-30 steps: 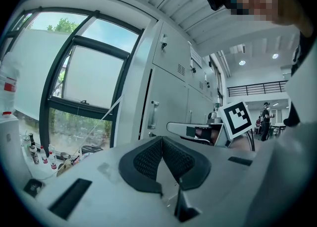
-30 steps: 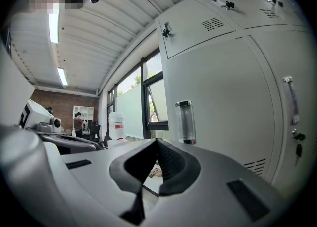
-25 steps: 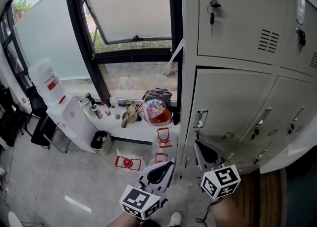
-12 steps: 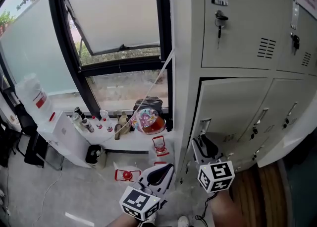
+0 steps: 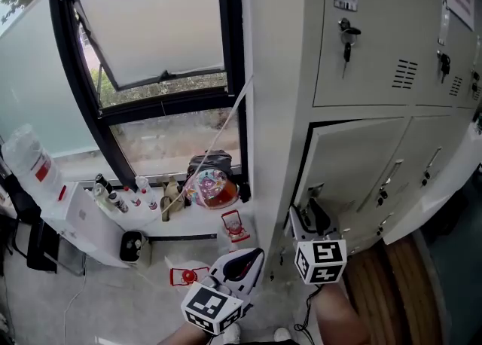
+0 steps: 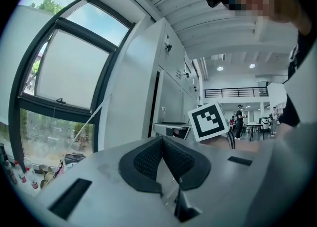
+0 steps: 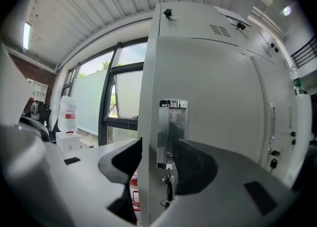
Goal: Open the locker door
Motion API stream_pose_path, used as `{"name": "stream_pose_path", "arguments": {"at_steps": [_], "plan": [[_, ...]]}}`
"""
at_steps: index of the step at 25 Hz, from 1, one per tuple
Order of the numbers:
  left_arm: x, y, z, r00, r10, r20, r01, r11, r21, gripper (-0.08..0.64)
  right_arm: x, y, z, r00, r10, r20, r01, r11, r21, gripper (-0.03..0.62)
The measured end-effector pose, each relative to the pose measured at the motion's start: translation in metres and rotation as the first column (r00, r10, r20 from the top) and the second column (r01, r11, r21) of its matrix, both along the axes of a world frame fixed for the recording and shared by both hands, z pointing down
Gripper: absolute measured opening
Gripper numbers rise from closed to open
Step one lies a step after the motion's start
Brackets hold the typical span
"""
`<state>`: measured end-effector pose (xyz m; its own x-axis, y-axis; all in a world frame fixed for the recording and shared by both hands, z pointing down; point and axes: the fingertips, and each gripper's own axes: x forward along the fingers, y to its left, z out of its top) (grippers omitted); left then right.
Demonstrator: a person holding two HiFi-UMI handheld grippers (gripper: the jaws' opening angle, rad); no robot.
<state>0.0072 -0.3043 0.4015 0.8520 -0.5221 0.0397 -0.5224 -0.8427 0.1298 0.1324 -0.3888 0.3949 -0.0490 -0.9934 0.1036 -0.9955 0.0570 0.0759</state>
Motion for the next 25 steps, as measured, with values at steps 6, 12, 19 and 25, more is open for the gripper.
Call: {"name": "stream_pose_path", "arguments": {"at_steps": [6,12,19,25], "plan": [[-0.005,-0.01,0.0,0.999,0.034,0.004,-0.034,0.999,0.007,0.017,-0.001,-0.01,0.002,0.998,0.058,0.008,-0.058,0.998,0.002,0.234],[-0.012,-0.021,-0.001,0.998,0.062,0.0,-0.062,0.998,0.009,0.017,0.002,-0.012,0.002,0.992,0.122,-0.018,-0.122,0.992,0.004,0.175],[-0.013,-0.021,-0.003,0.993,0.115,-0.009,-0.115,0.993,0.01,0.017,0.003,-0.007,0.003,0.99,0.138,0.02,-0.137,0.99,-0.013,0.166],[-0.015,-0.016,0.0,0.987,0.157,-0.011,-0.157,0.988,0.01,0.017,0.004,0.003,0.003,0.987,0.154,0.033,-0.154,0.988,-0.02,0.167]]}}
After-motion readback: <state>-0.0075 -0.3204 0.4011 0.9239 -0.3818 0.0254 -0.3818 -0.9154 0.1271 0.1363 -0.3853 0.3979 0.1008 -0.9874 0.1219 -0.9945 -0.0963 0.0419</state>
